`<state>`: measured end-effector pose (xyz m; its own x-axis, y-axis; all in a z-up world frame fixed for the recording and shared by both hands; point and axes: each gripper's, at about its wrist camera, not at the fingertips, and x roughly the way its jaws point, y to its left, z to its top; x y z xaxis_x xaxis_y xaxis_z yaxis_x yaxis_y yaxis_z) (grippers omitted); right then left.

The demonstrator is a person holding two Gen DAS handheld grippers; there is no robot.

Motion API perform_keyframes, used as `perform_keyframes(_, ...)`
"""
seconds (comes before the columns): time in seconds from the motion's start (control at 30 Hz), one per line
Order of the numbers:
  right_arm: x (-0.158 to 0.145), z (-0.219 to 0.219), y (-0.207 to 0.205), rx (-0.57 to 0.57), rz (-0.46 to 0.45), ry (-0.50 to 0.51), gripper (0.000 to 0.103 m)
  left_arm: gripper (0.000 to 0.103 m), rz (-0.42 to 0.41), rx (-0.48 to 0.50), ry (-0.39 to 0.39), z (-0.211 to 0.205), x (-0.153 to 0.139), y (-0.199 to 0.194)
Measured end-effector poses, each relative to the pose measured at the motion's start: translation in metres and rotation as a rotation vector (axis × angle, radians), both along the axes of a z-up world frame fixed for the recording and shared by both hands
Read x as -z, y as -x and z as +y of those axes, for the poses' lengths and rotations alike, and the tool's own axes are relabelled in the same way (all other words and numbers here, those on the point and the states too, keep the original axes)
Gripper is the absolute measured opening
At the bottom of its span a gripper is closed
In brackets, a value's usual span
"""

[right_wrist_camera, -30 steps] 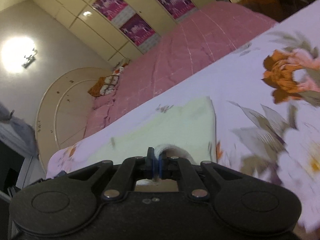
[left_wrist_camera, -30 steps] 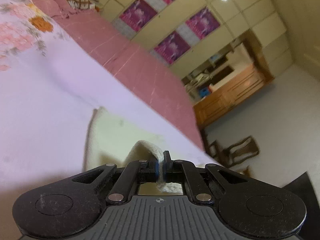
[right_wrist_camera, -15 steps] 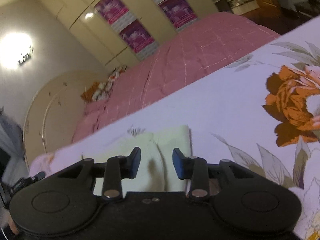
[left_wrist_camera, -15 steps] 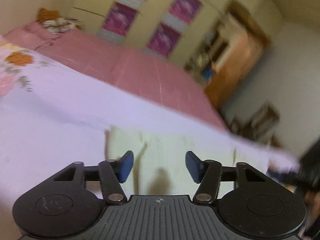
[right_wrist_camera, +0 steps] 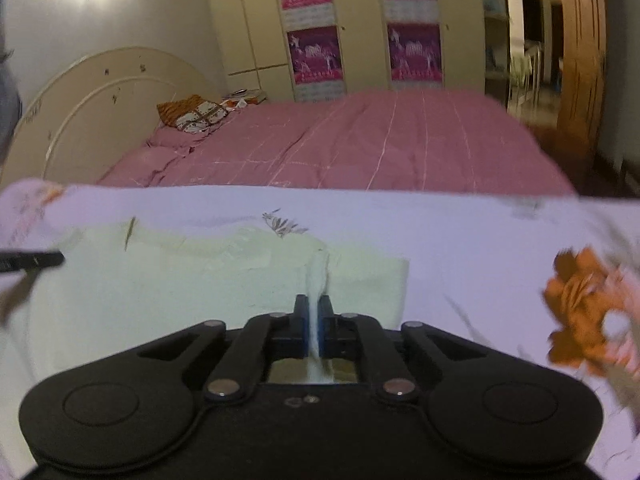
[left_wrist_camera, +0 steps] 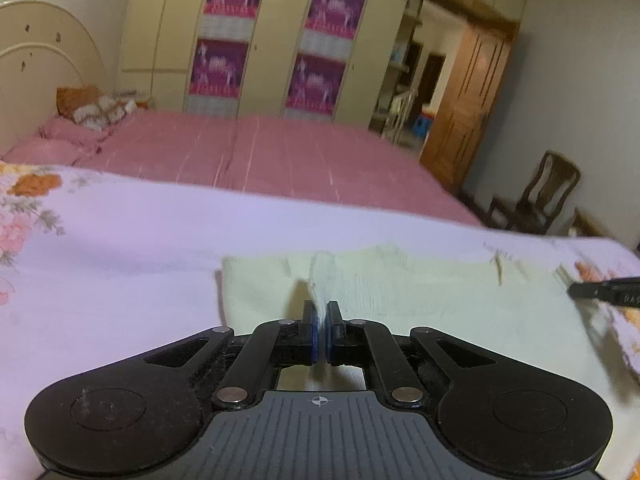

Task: Fold small clothes
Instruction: 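Lay the folded hem down and open both tools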

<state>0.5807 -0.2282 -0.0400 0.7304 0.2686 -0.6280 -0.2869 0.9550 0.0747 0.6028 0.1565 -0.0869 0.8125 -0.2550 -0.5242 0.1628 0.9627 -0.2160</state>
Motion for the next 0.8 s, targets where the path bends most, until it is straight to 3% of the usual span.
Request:
perform_keyframes(0.1,-0.004,0.004,0.001,-0.005,-0.039,0.047,0.005,0.004,-0.019,0.005,0.008,0.002,-0.002,0.003)
perform_keyframes(0.2,0.001,0.005,-0.010,-0.003,0.018,0.059,0.009,0.004,-0.011,0.014,0.001,0.002,-0.002,0.000)
perform_keyframes(0.23,0.004,0.005,-0.012,0.015,0.030,0.069,0.014,0.004,-0.002,0.015,0.005,0.002,-0.001,-0.001)
perform_keyframes(0.27,0.005,0.005,-0.012,0.028,0.024,0.075,0.025,0.004,0.003,0.014,0.008,0.003,-0.001,-0.001)
perform_keyframes(0.3,0.005,0.005,-0.010,0.033,0.013,0.074,0.027,0.004,0.006,0.012,0.010,0.003,0.000,-0.001)
perform_keyframes(0.4,0.010,0.004,-0.006,0.003,0.034,0.042,0.018,0.004,0.021,0.012,0.011,0.003,0.007,-0.001)
perform_keyframes(0.57,0.011,0.003,-0.009,0.039,0.046,0.053,0.024,0.004,0.028,0.004,0.016,0.002,0.013,-0.001)
perform_keyframes(0.6,0.012,0.002,-0.011,0.030,0.064,0.035,0.020,0.004,0.022,-0.001,0.010,0.002,0.012,0.000)
perform_keyframes(0.63,0.011,0.002,-0.010,0.014,0.069,0.026,0.003,0.004,0.001,-0.011,0.008,0.001,0.010,0.001)
perform_keyframes(0.7,0.004,0.003,-0.005,0.016,0.001,0.050,0.003,0.003,-0.056,-0.019,0.043,0.002,0.002,0.007)
perform_keyframes(0.8,-0.008,-0.005,0.001,0.048,-0.091,-0.002,0.003,0.003,-0.115,-0.047,0.060,0.004,-0.006,0.008)
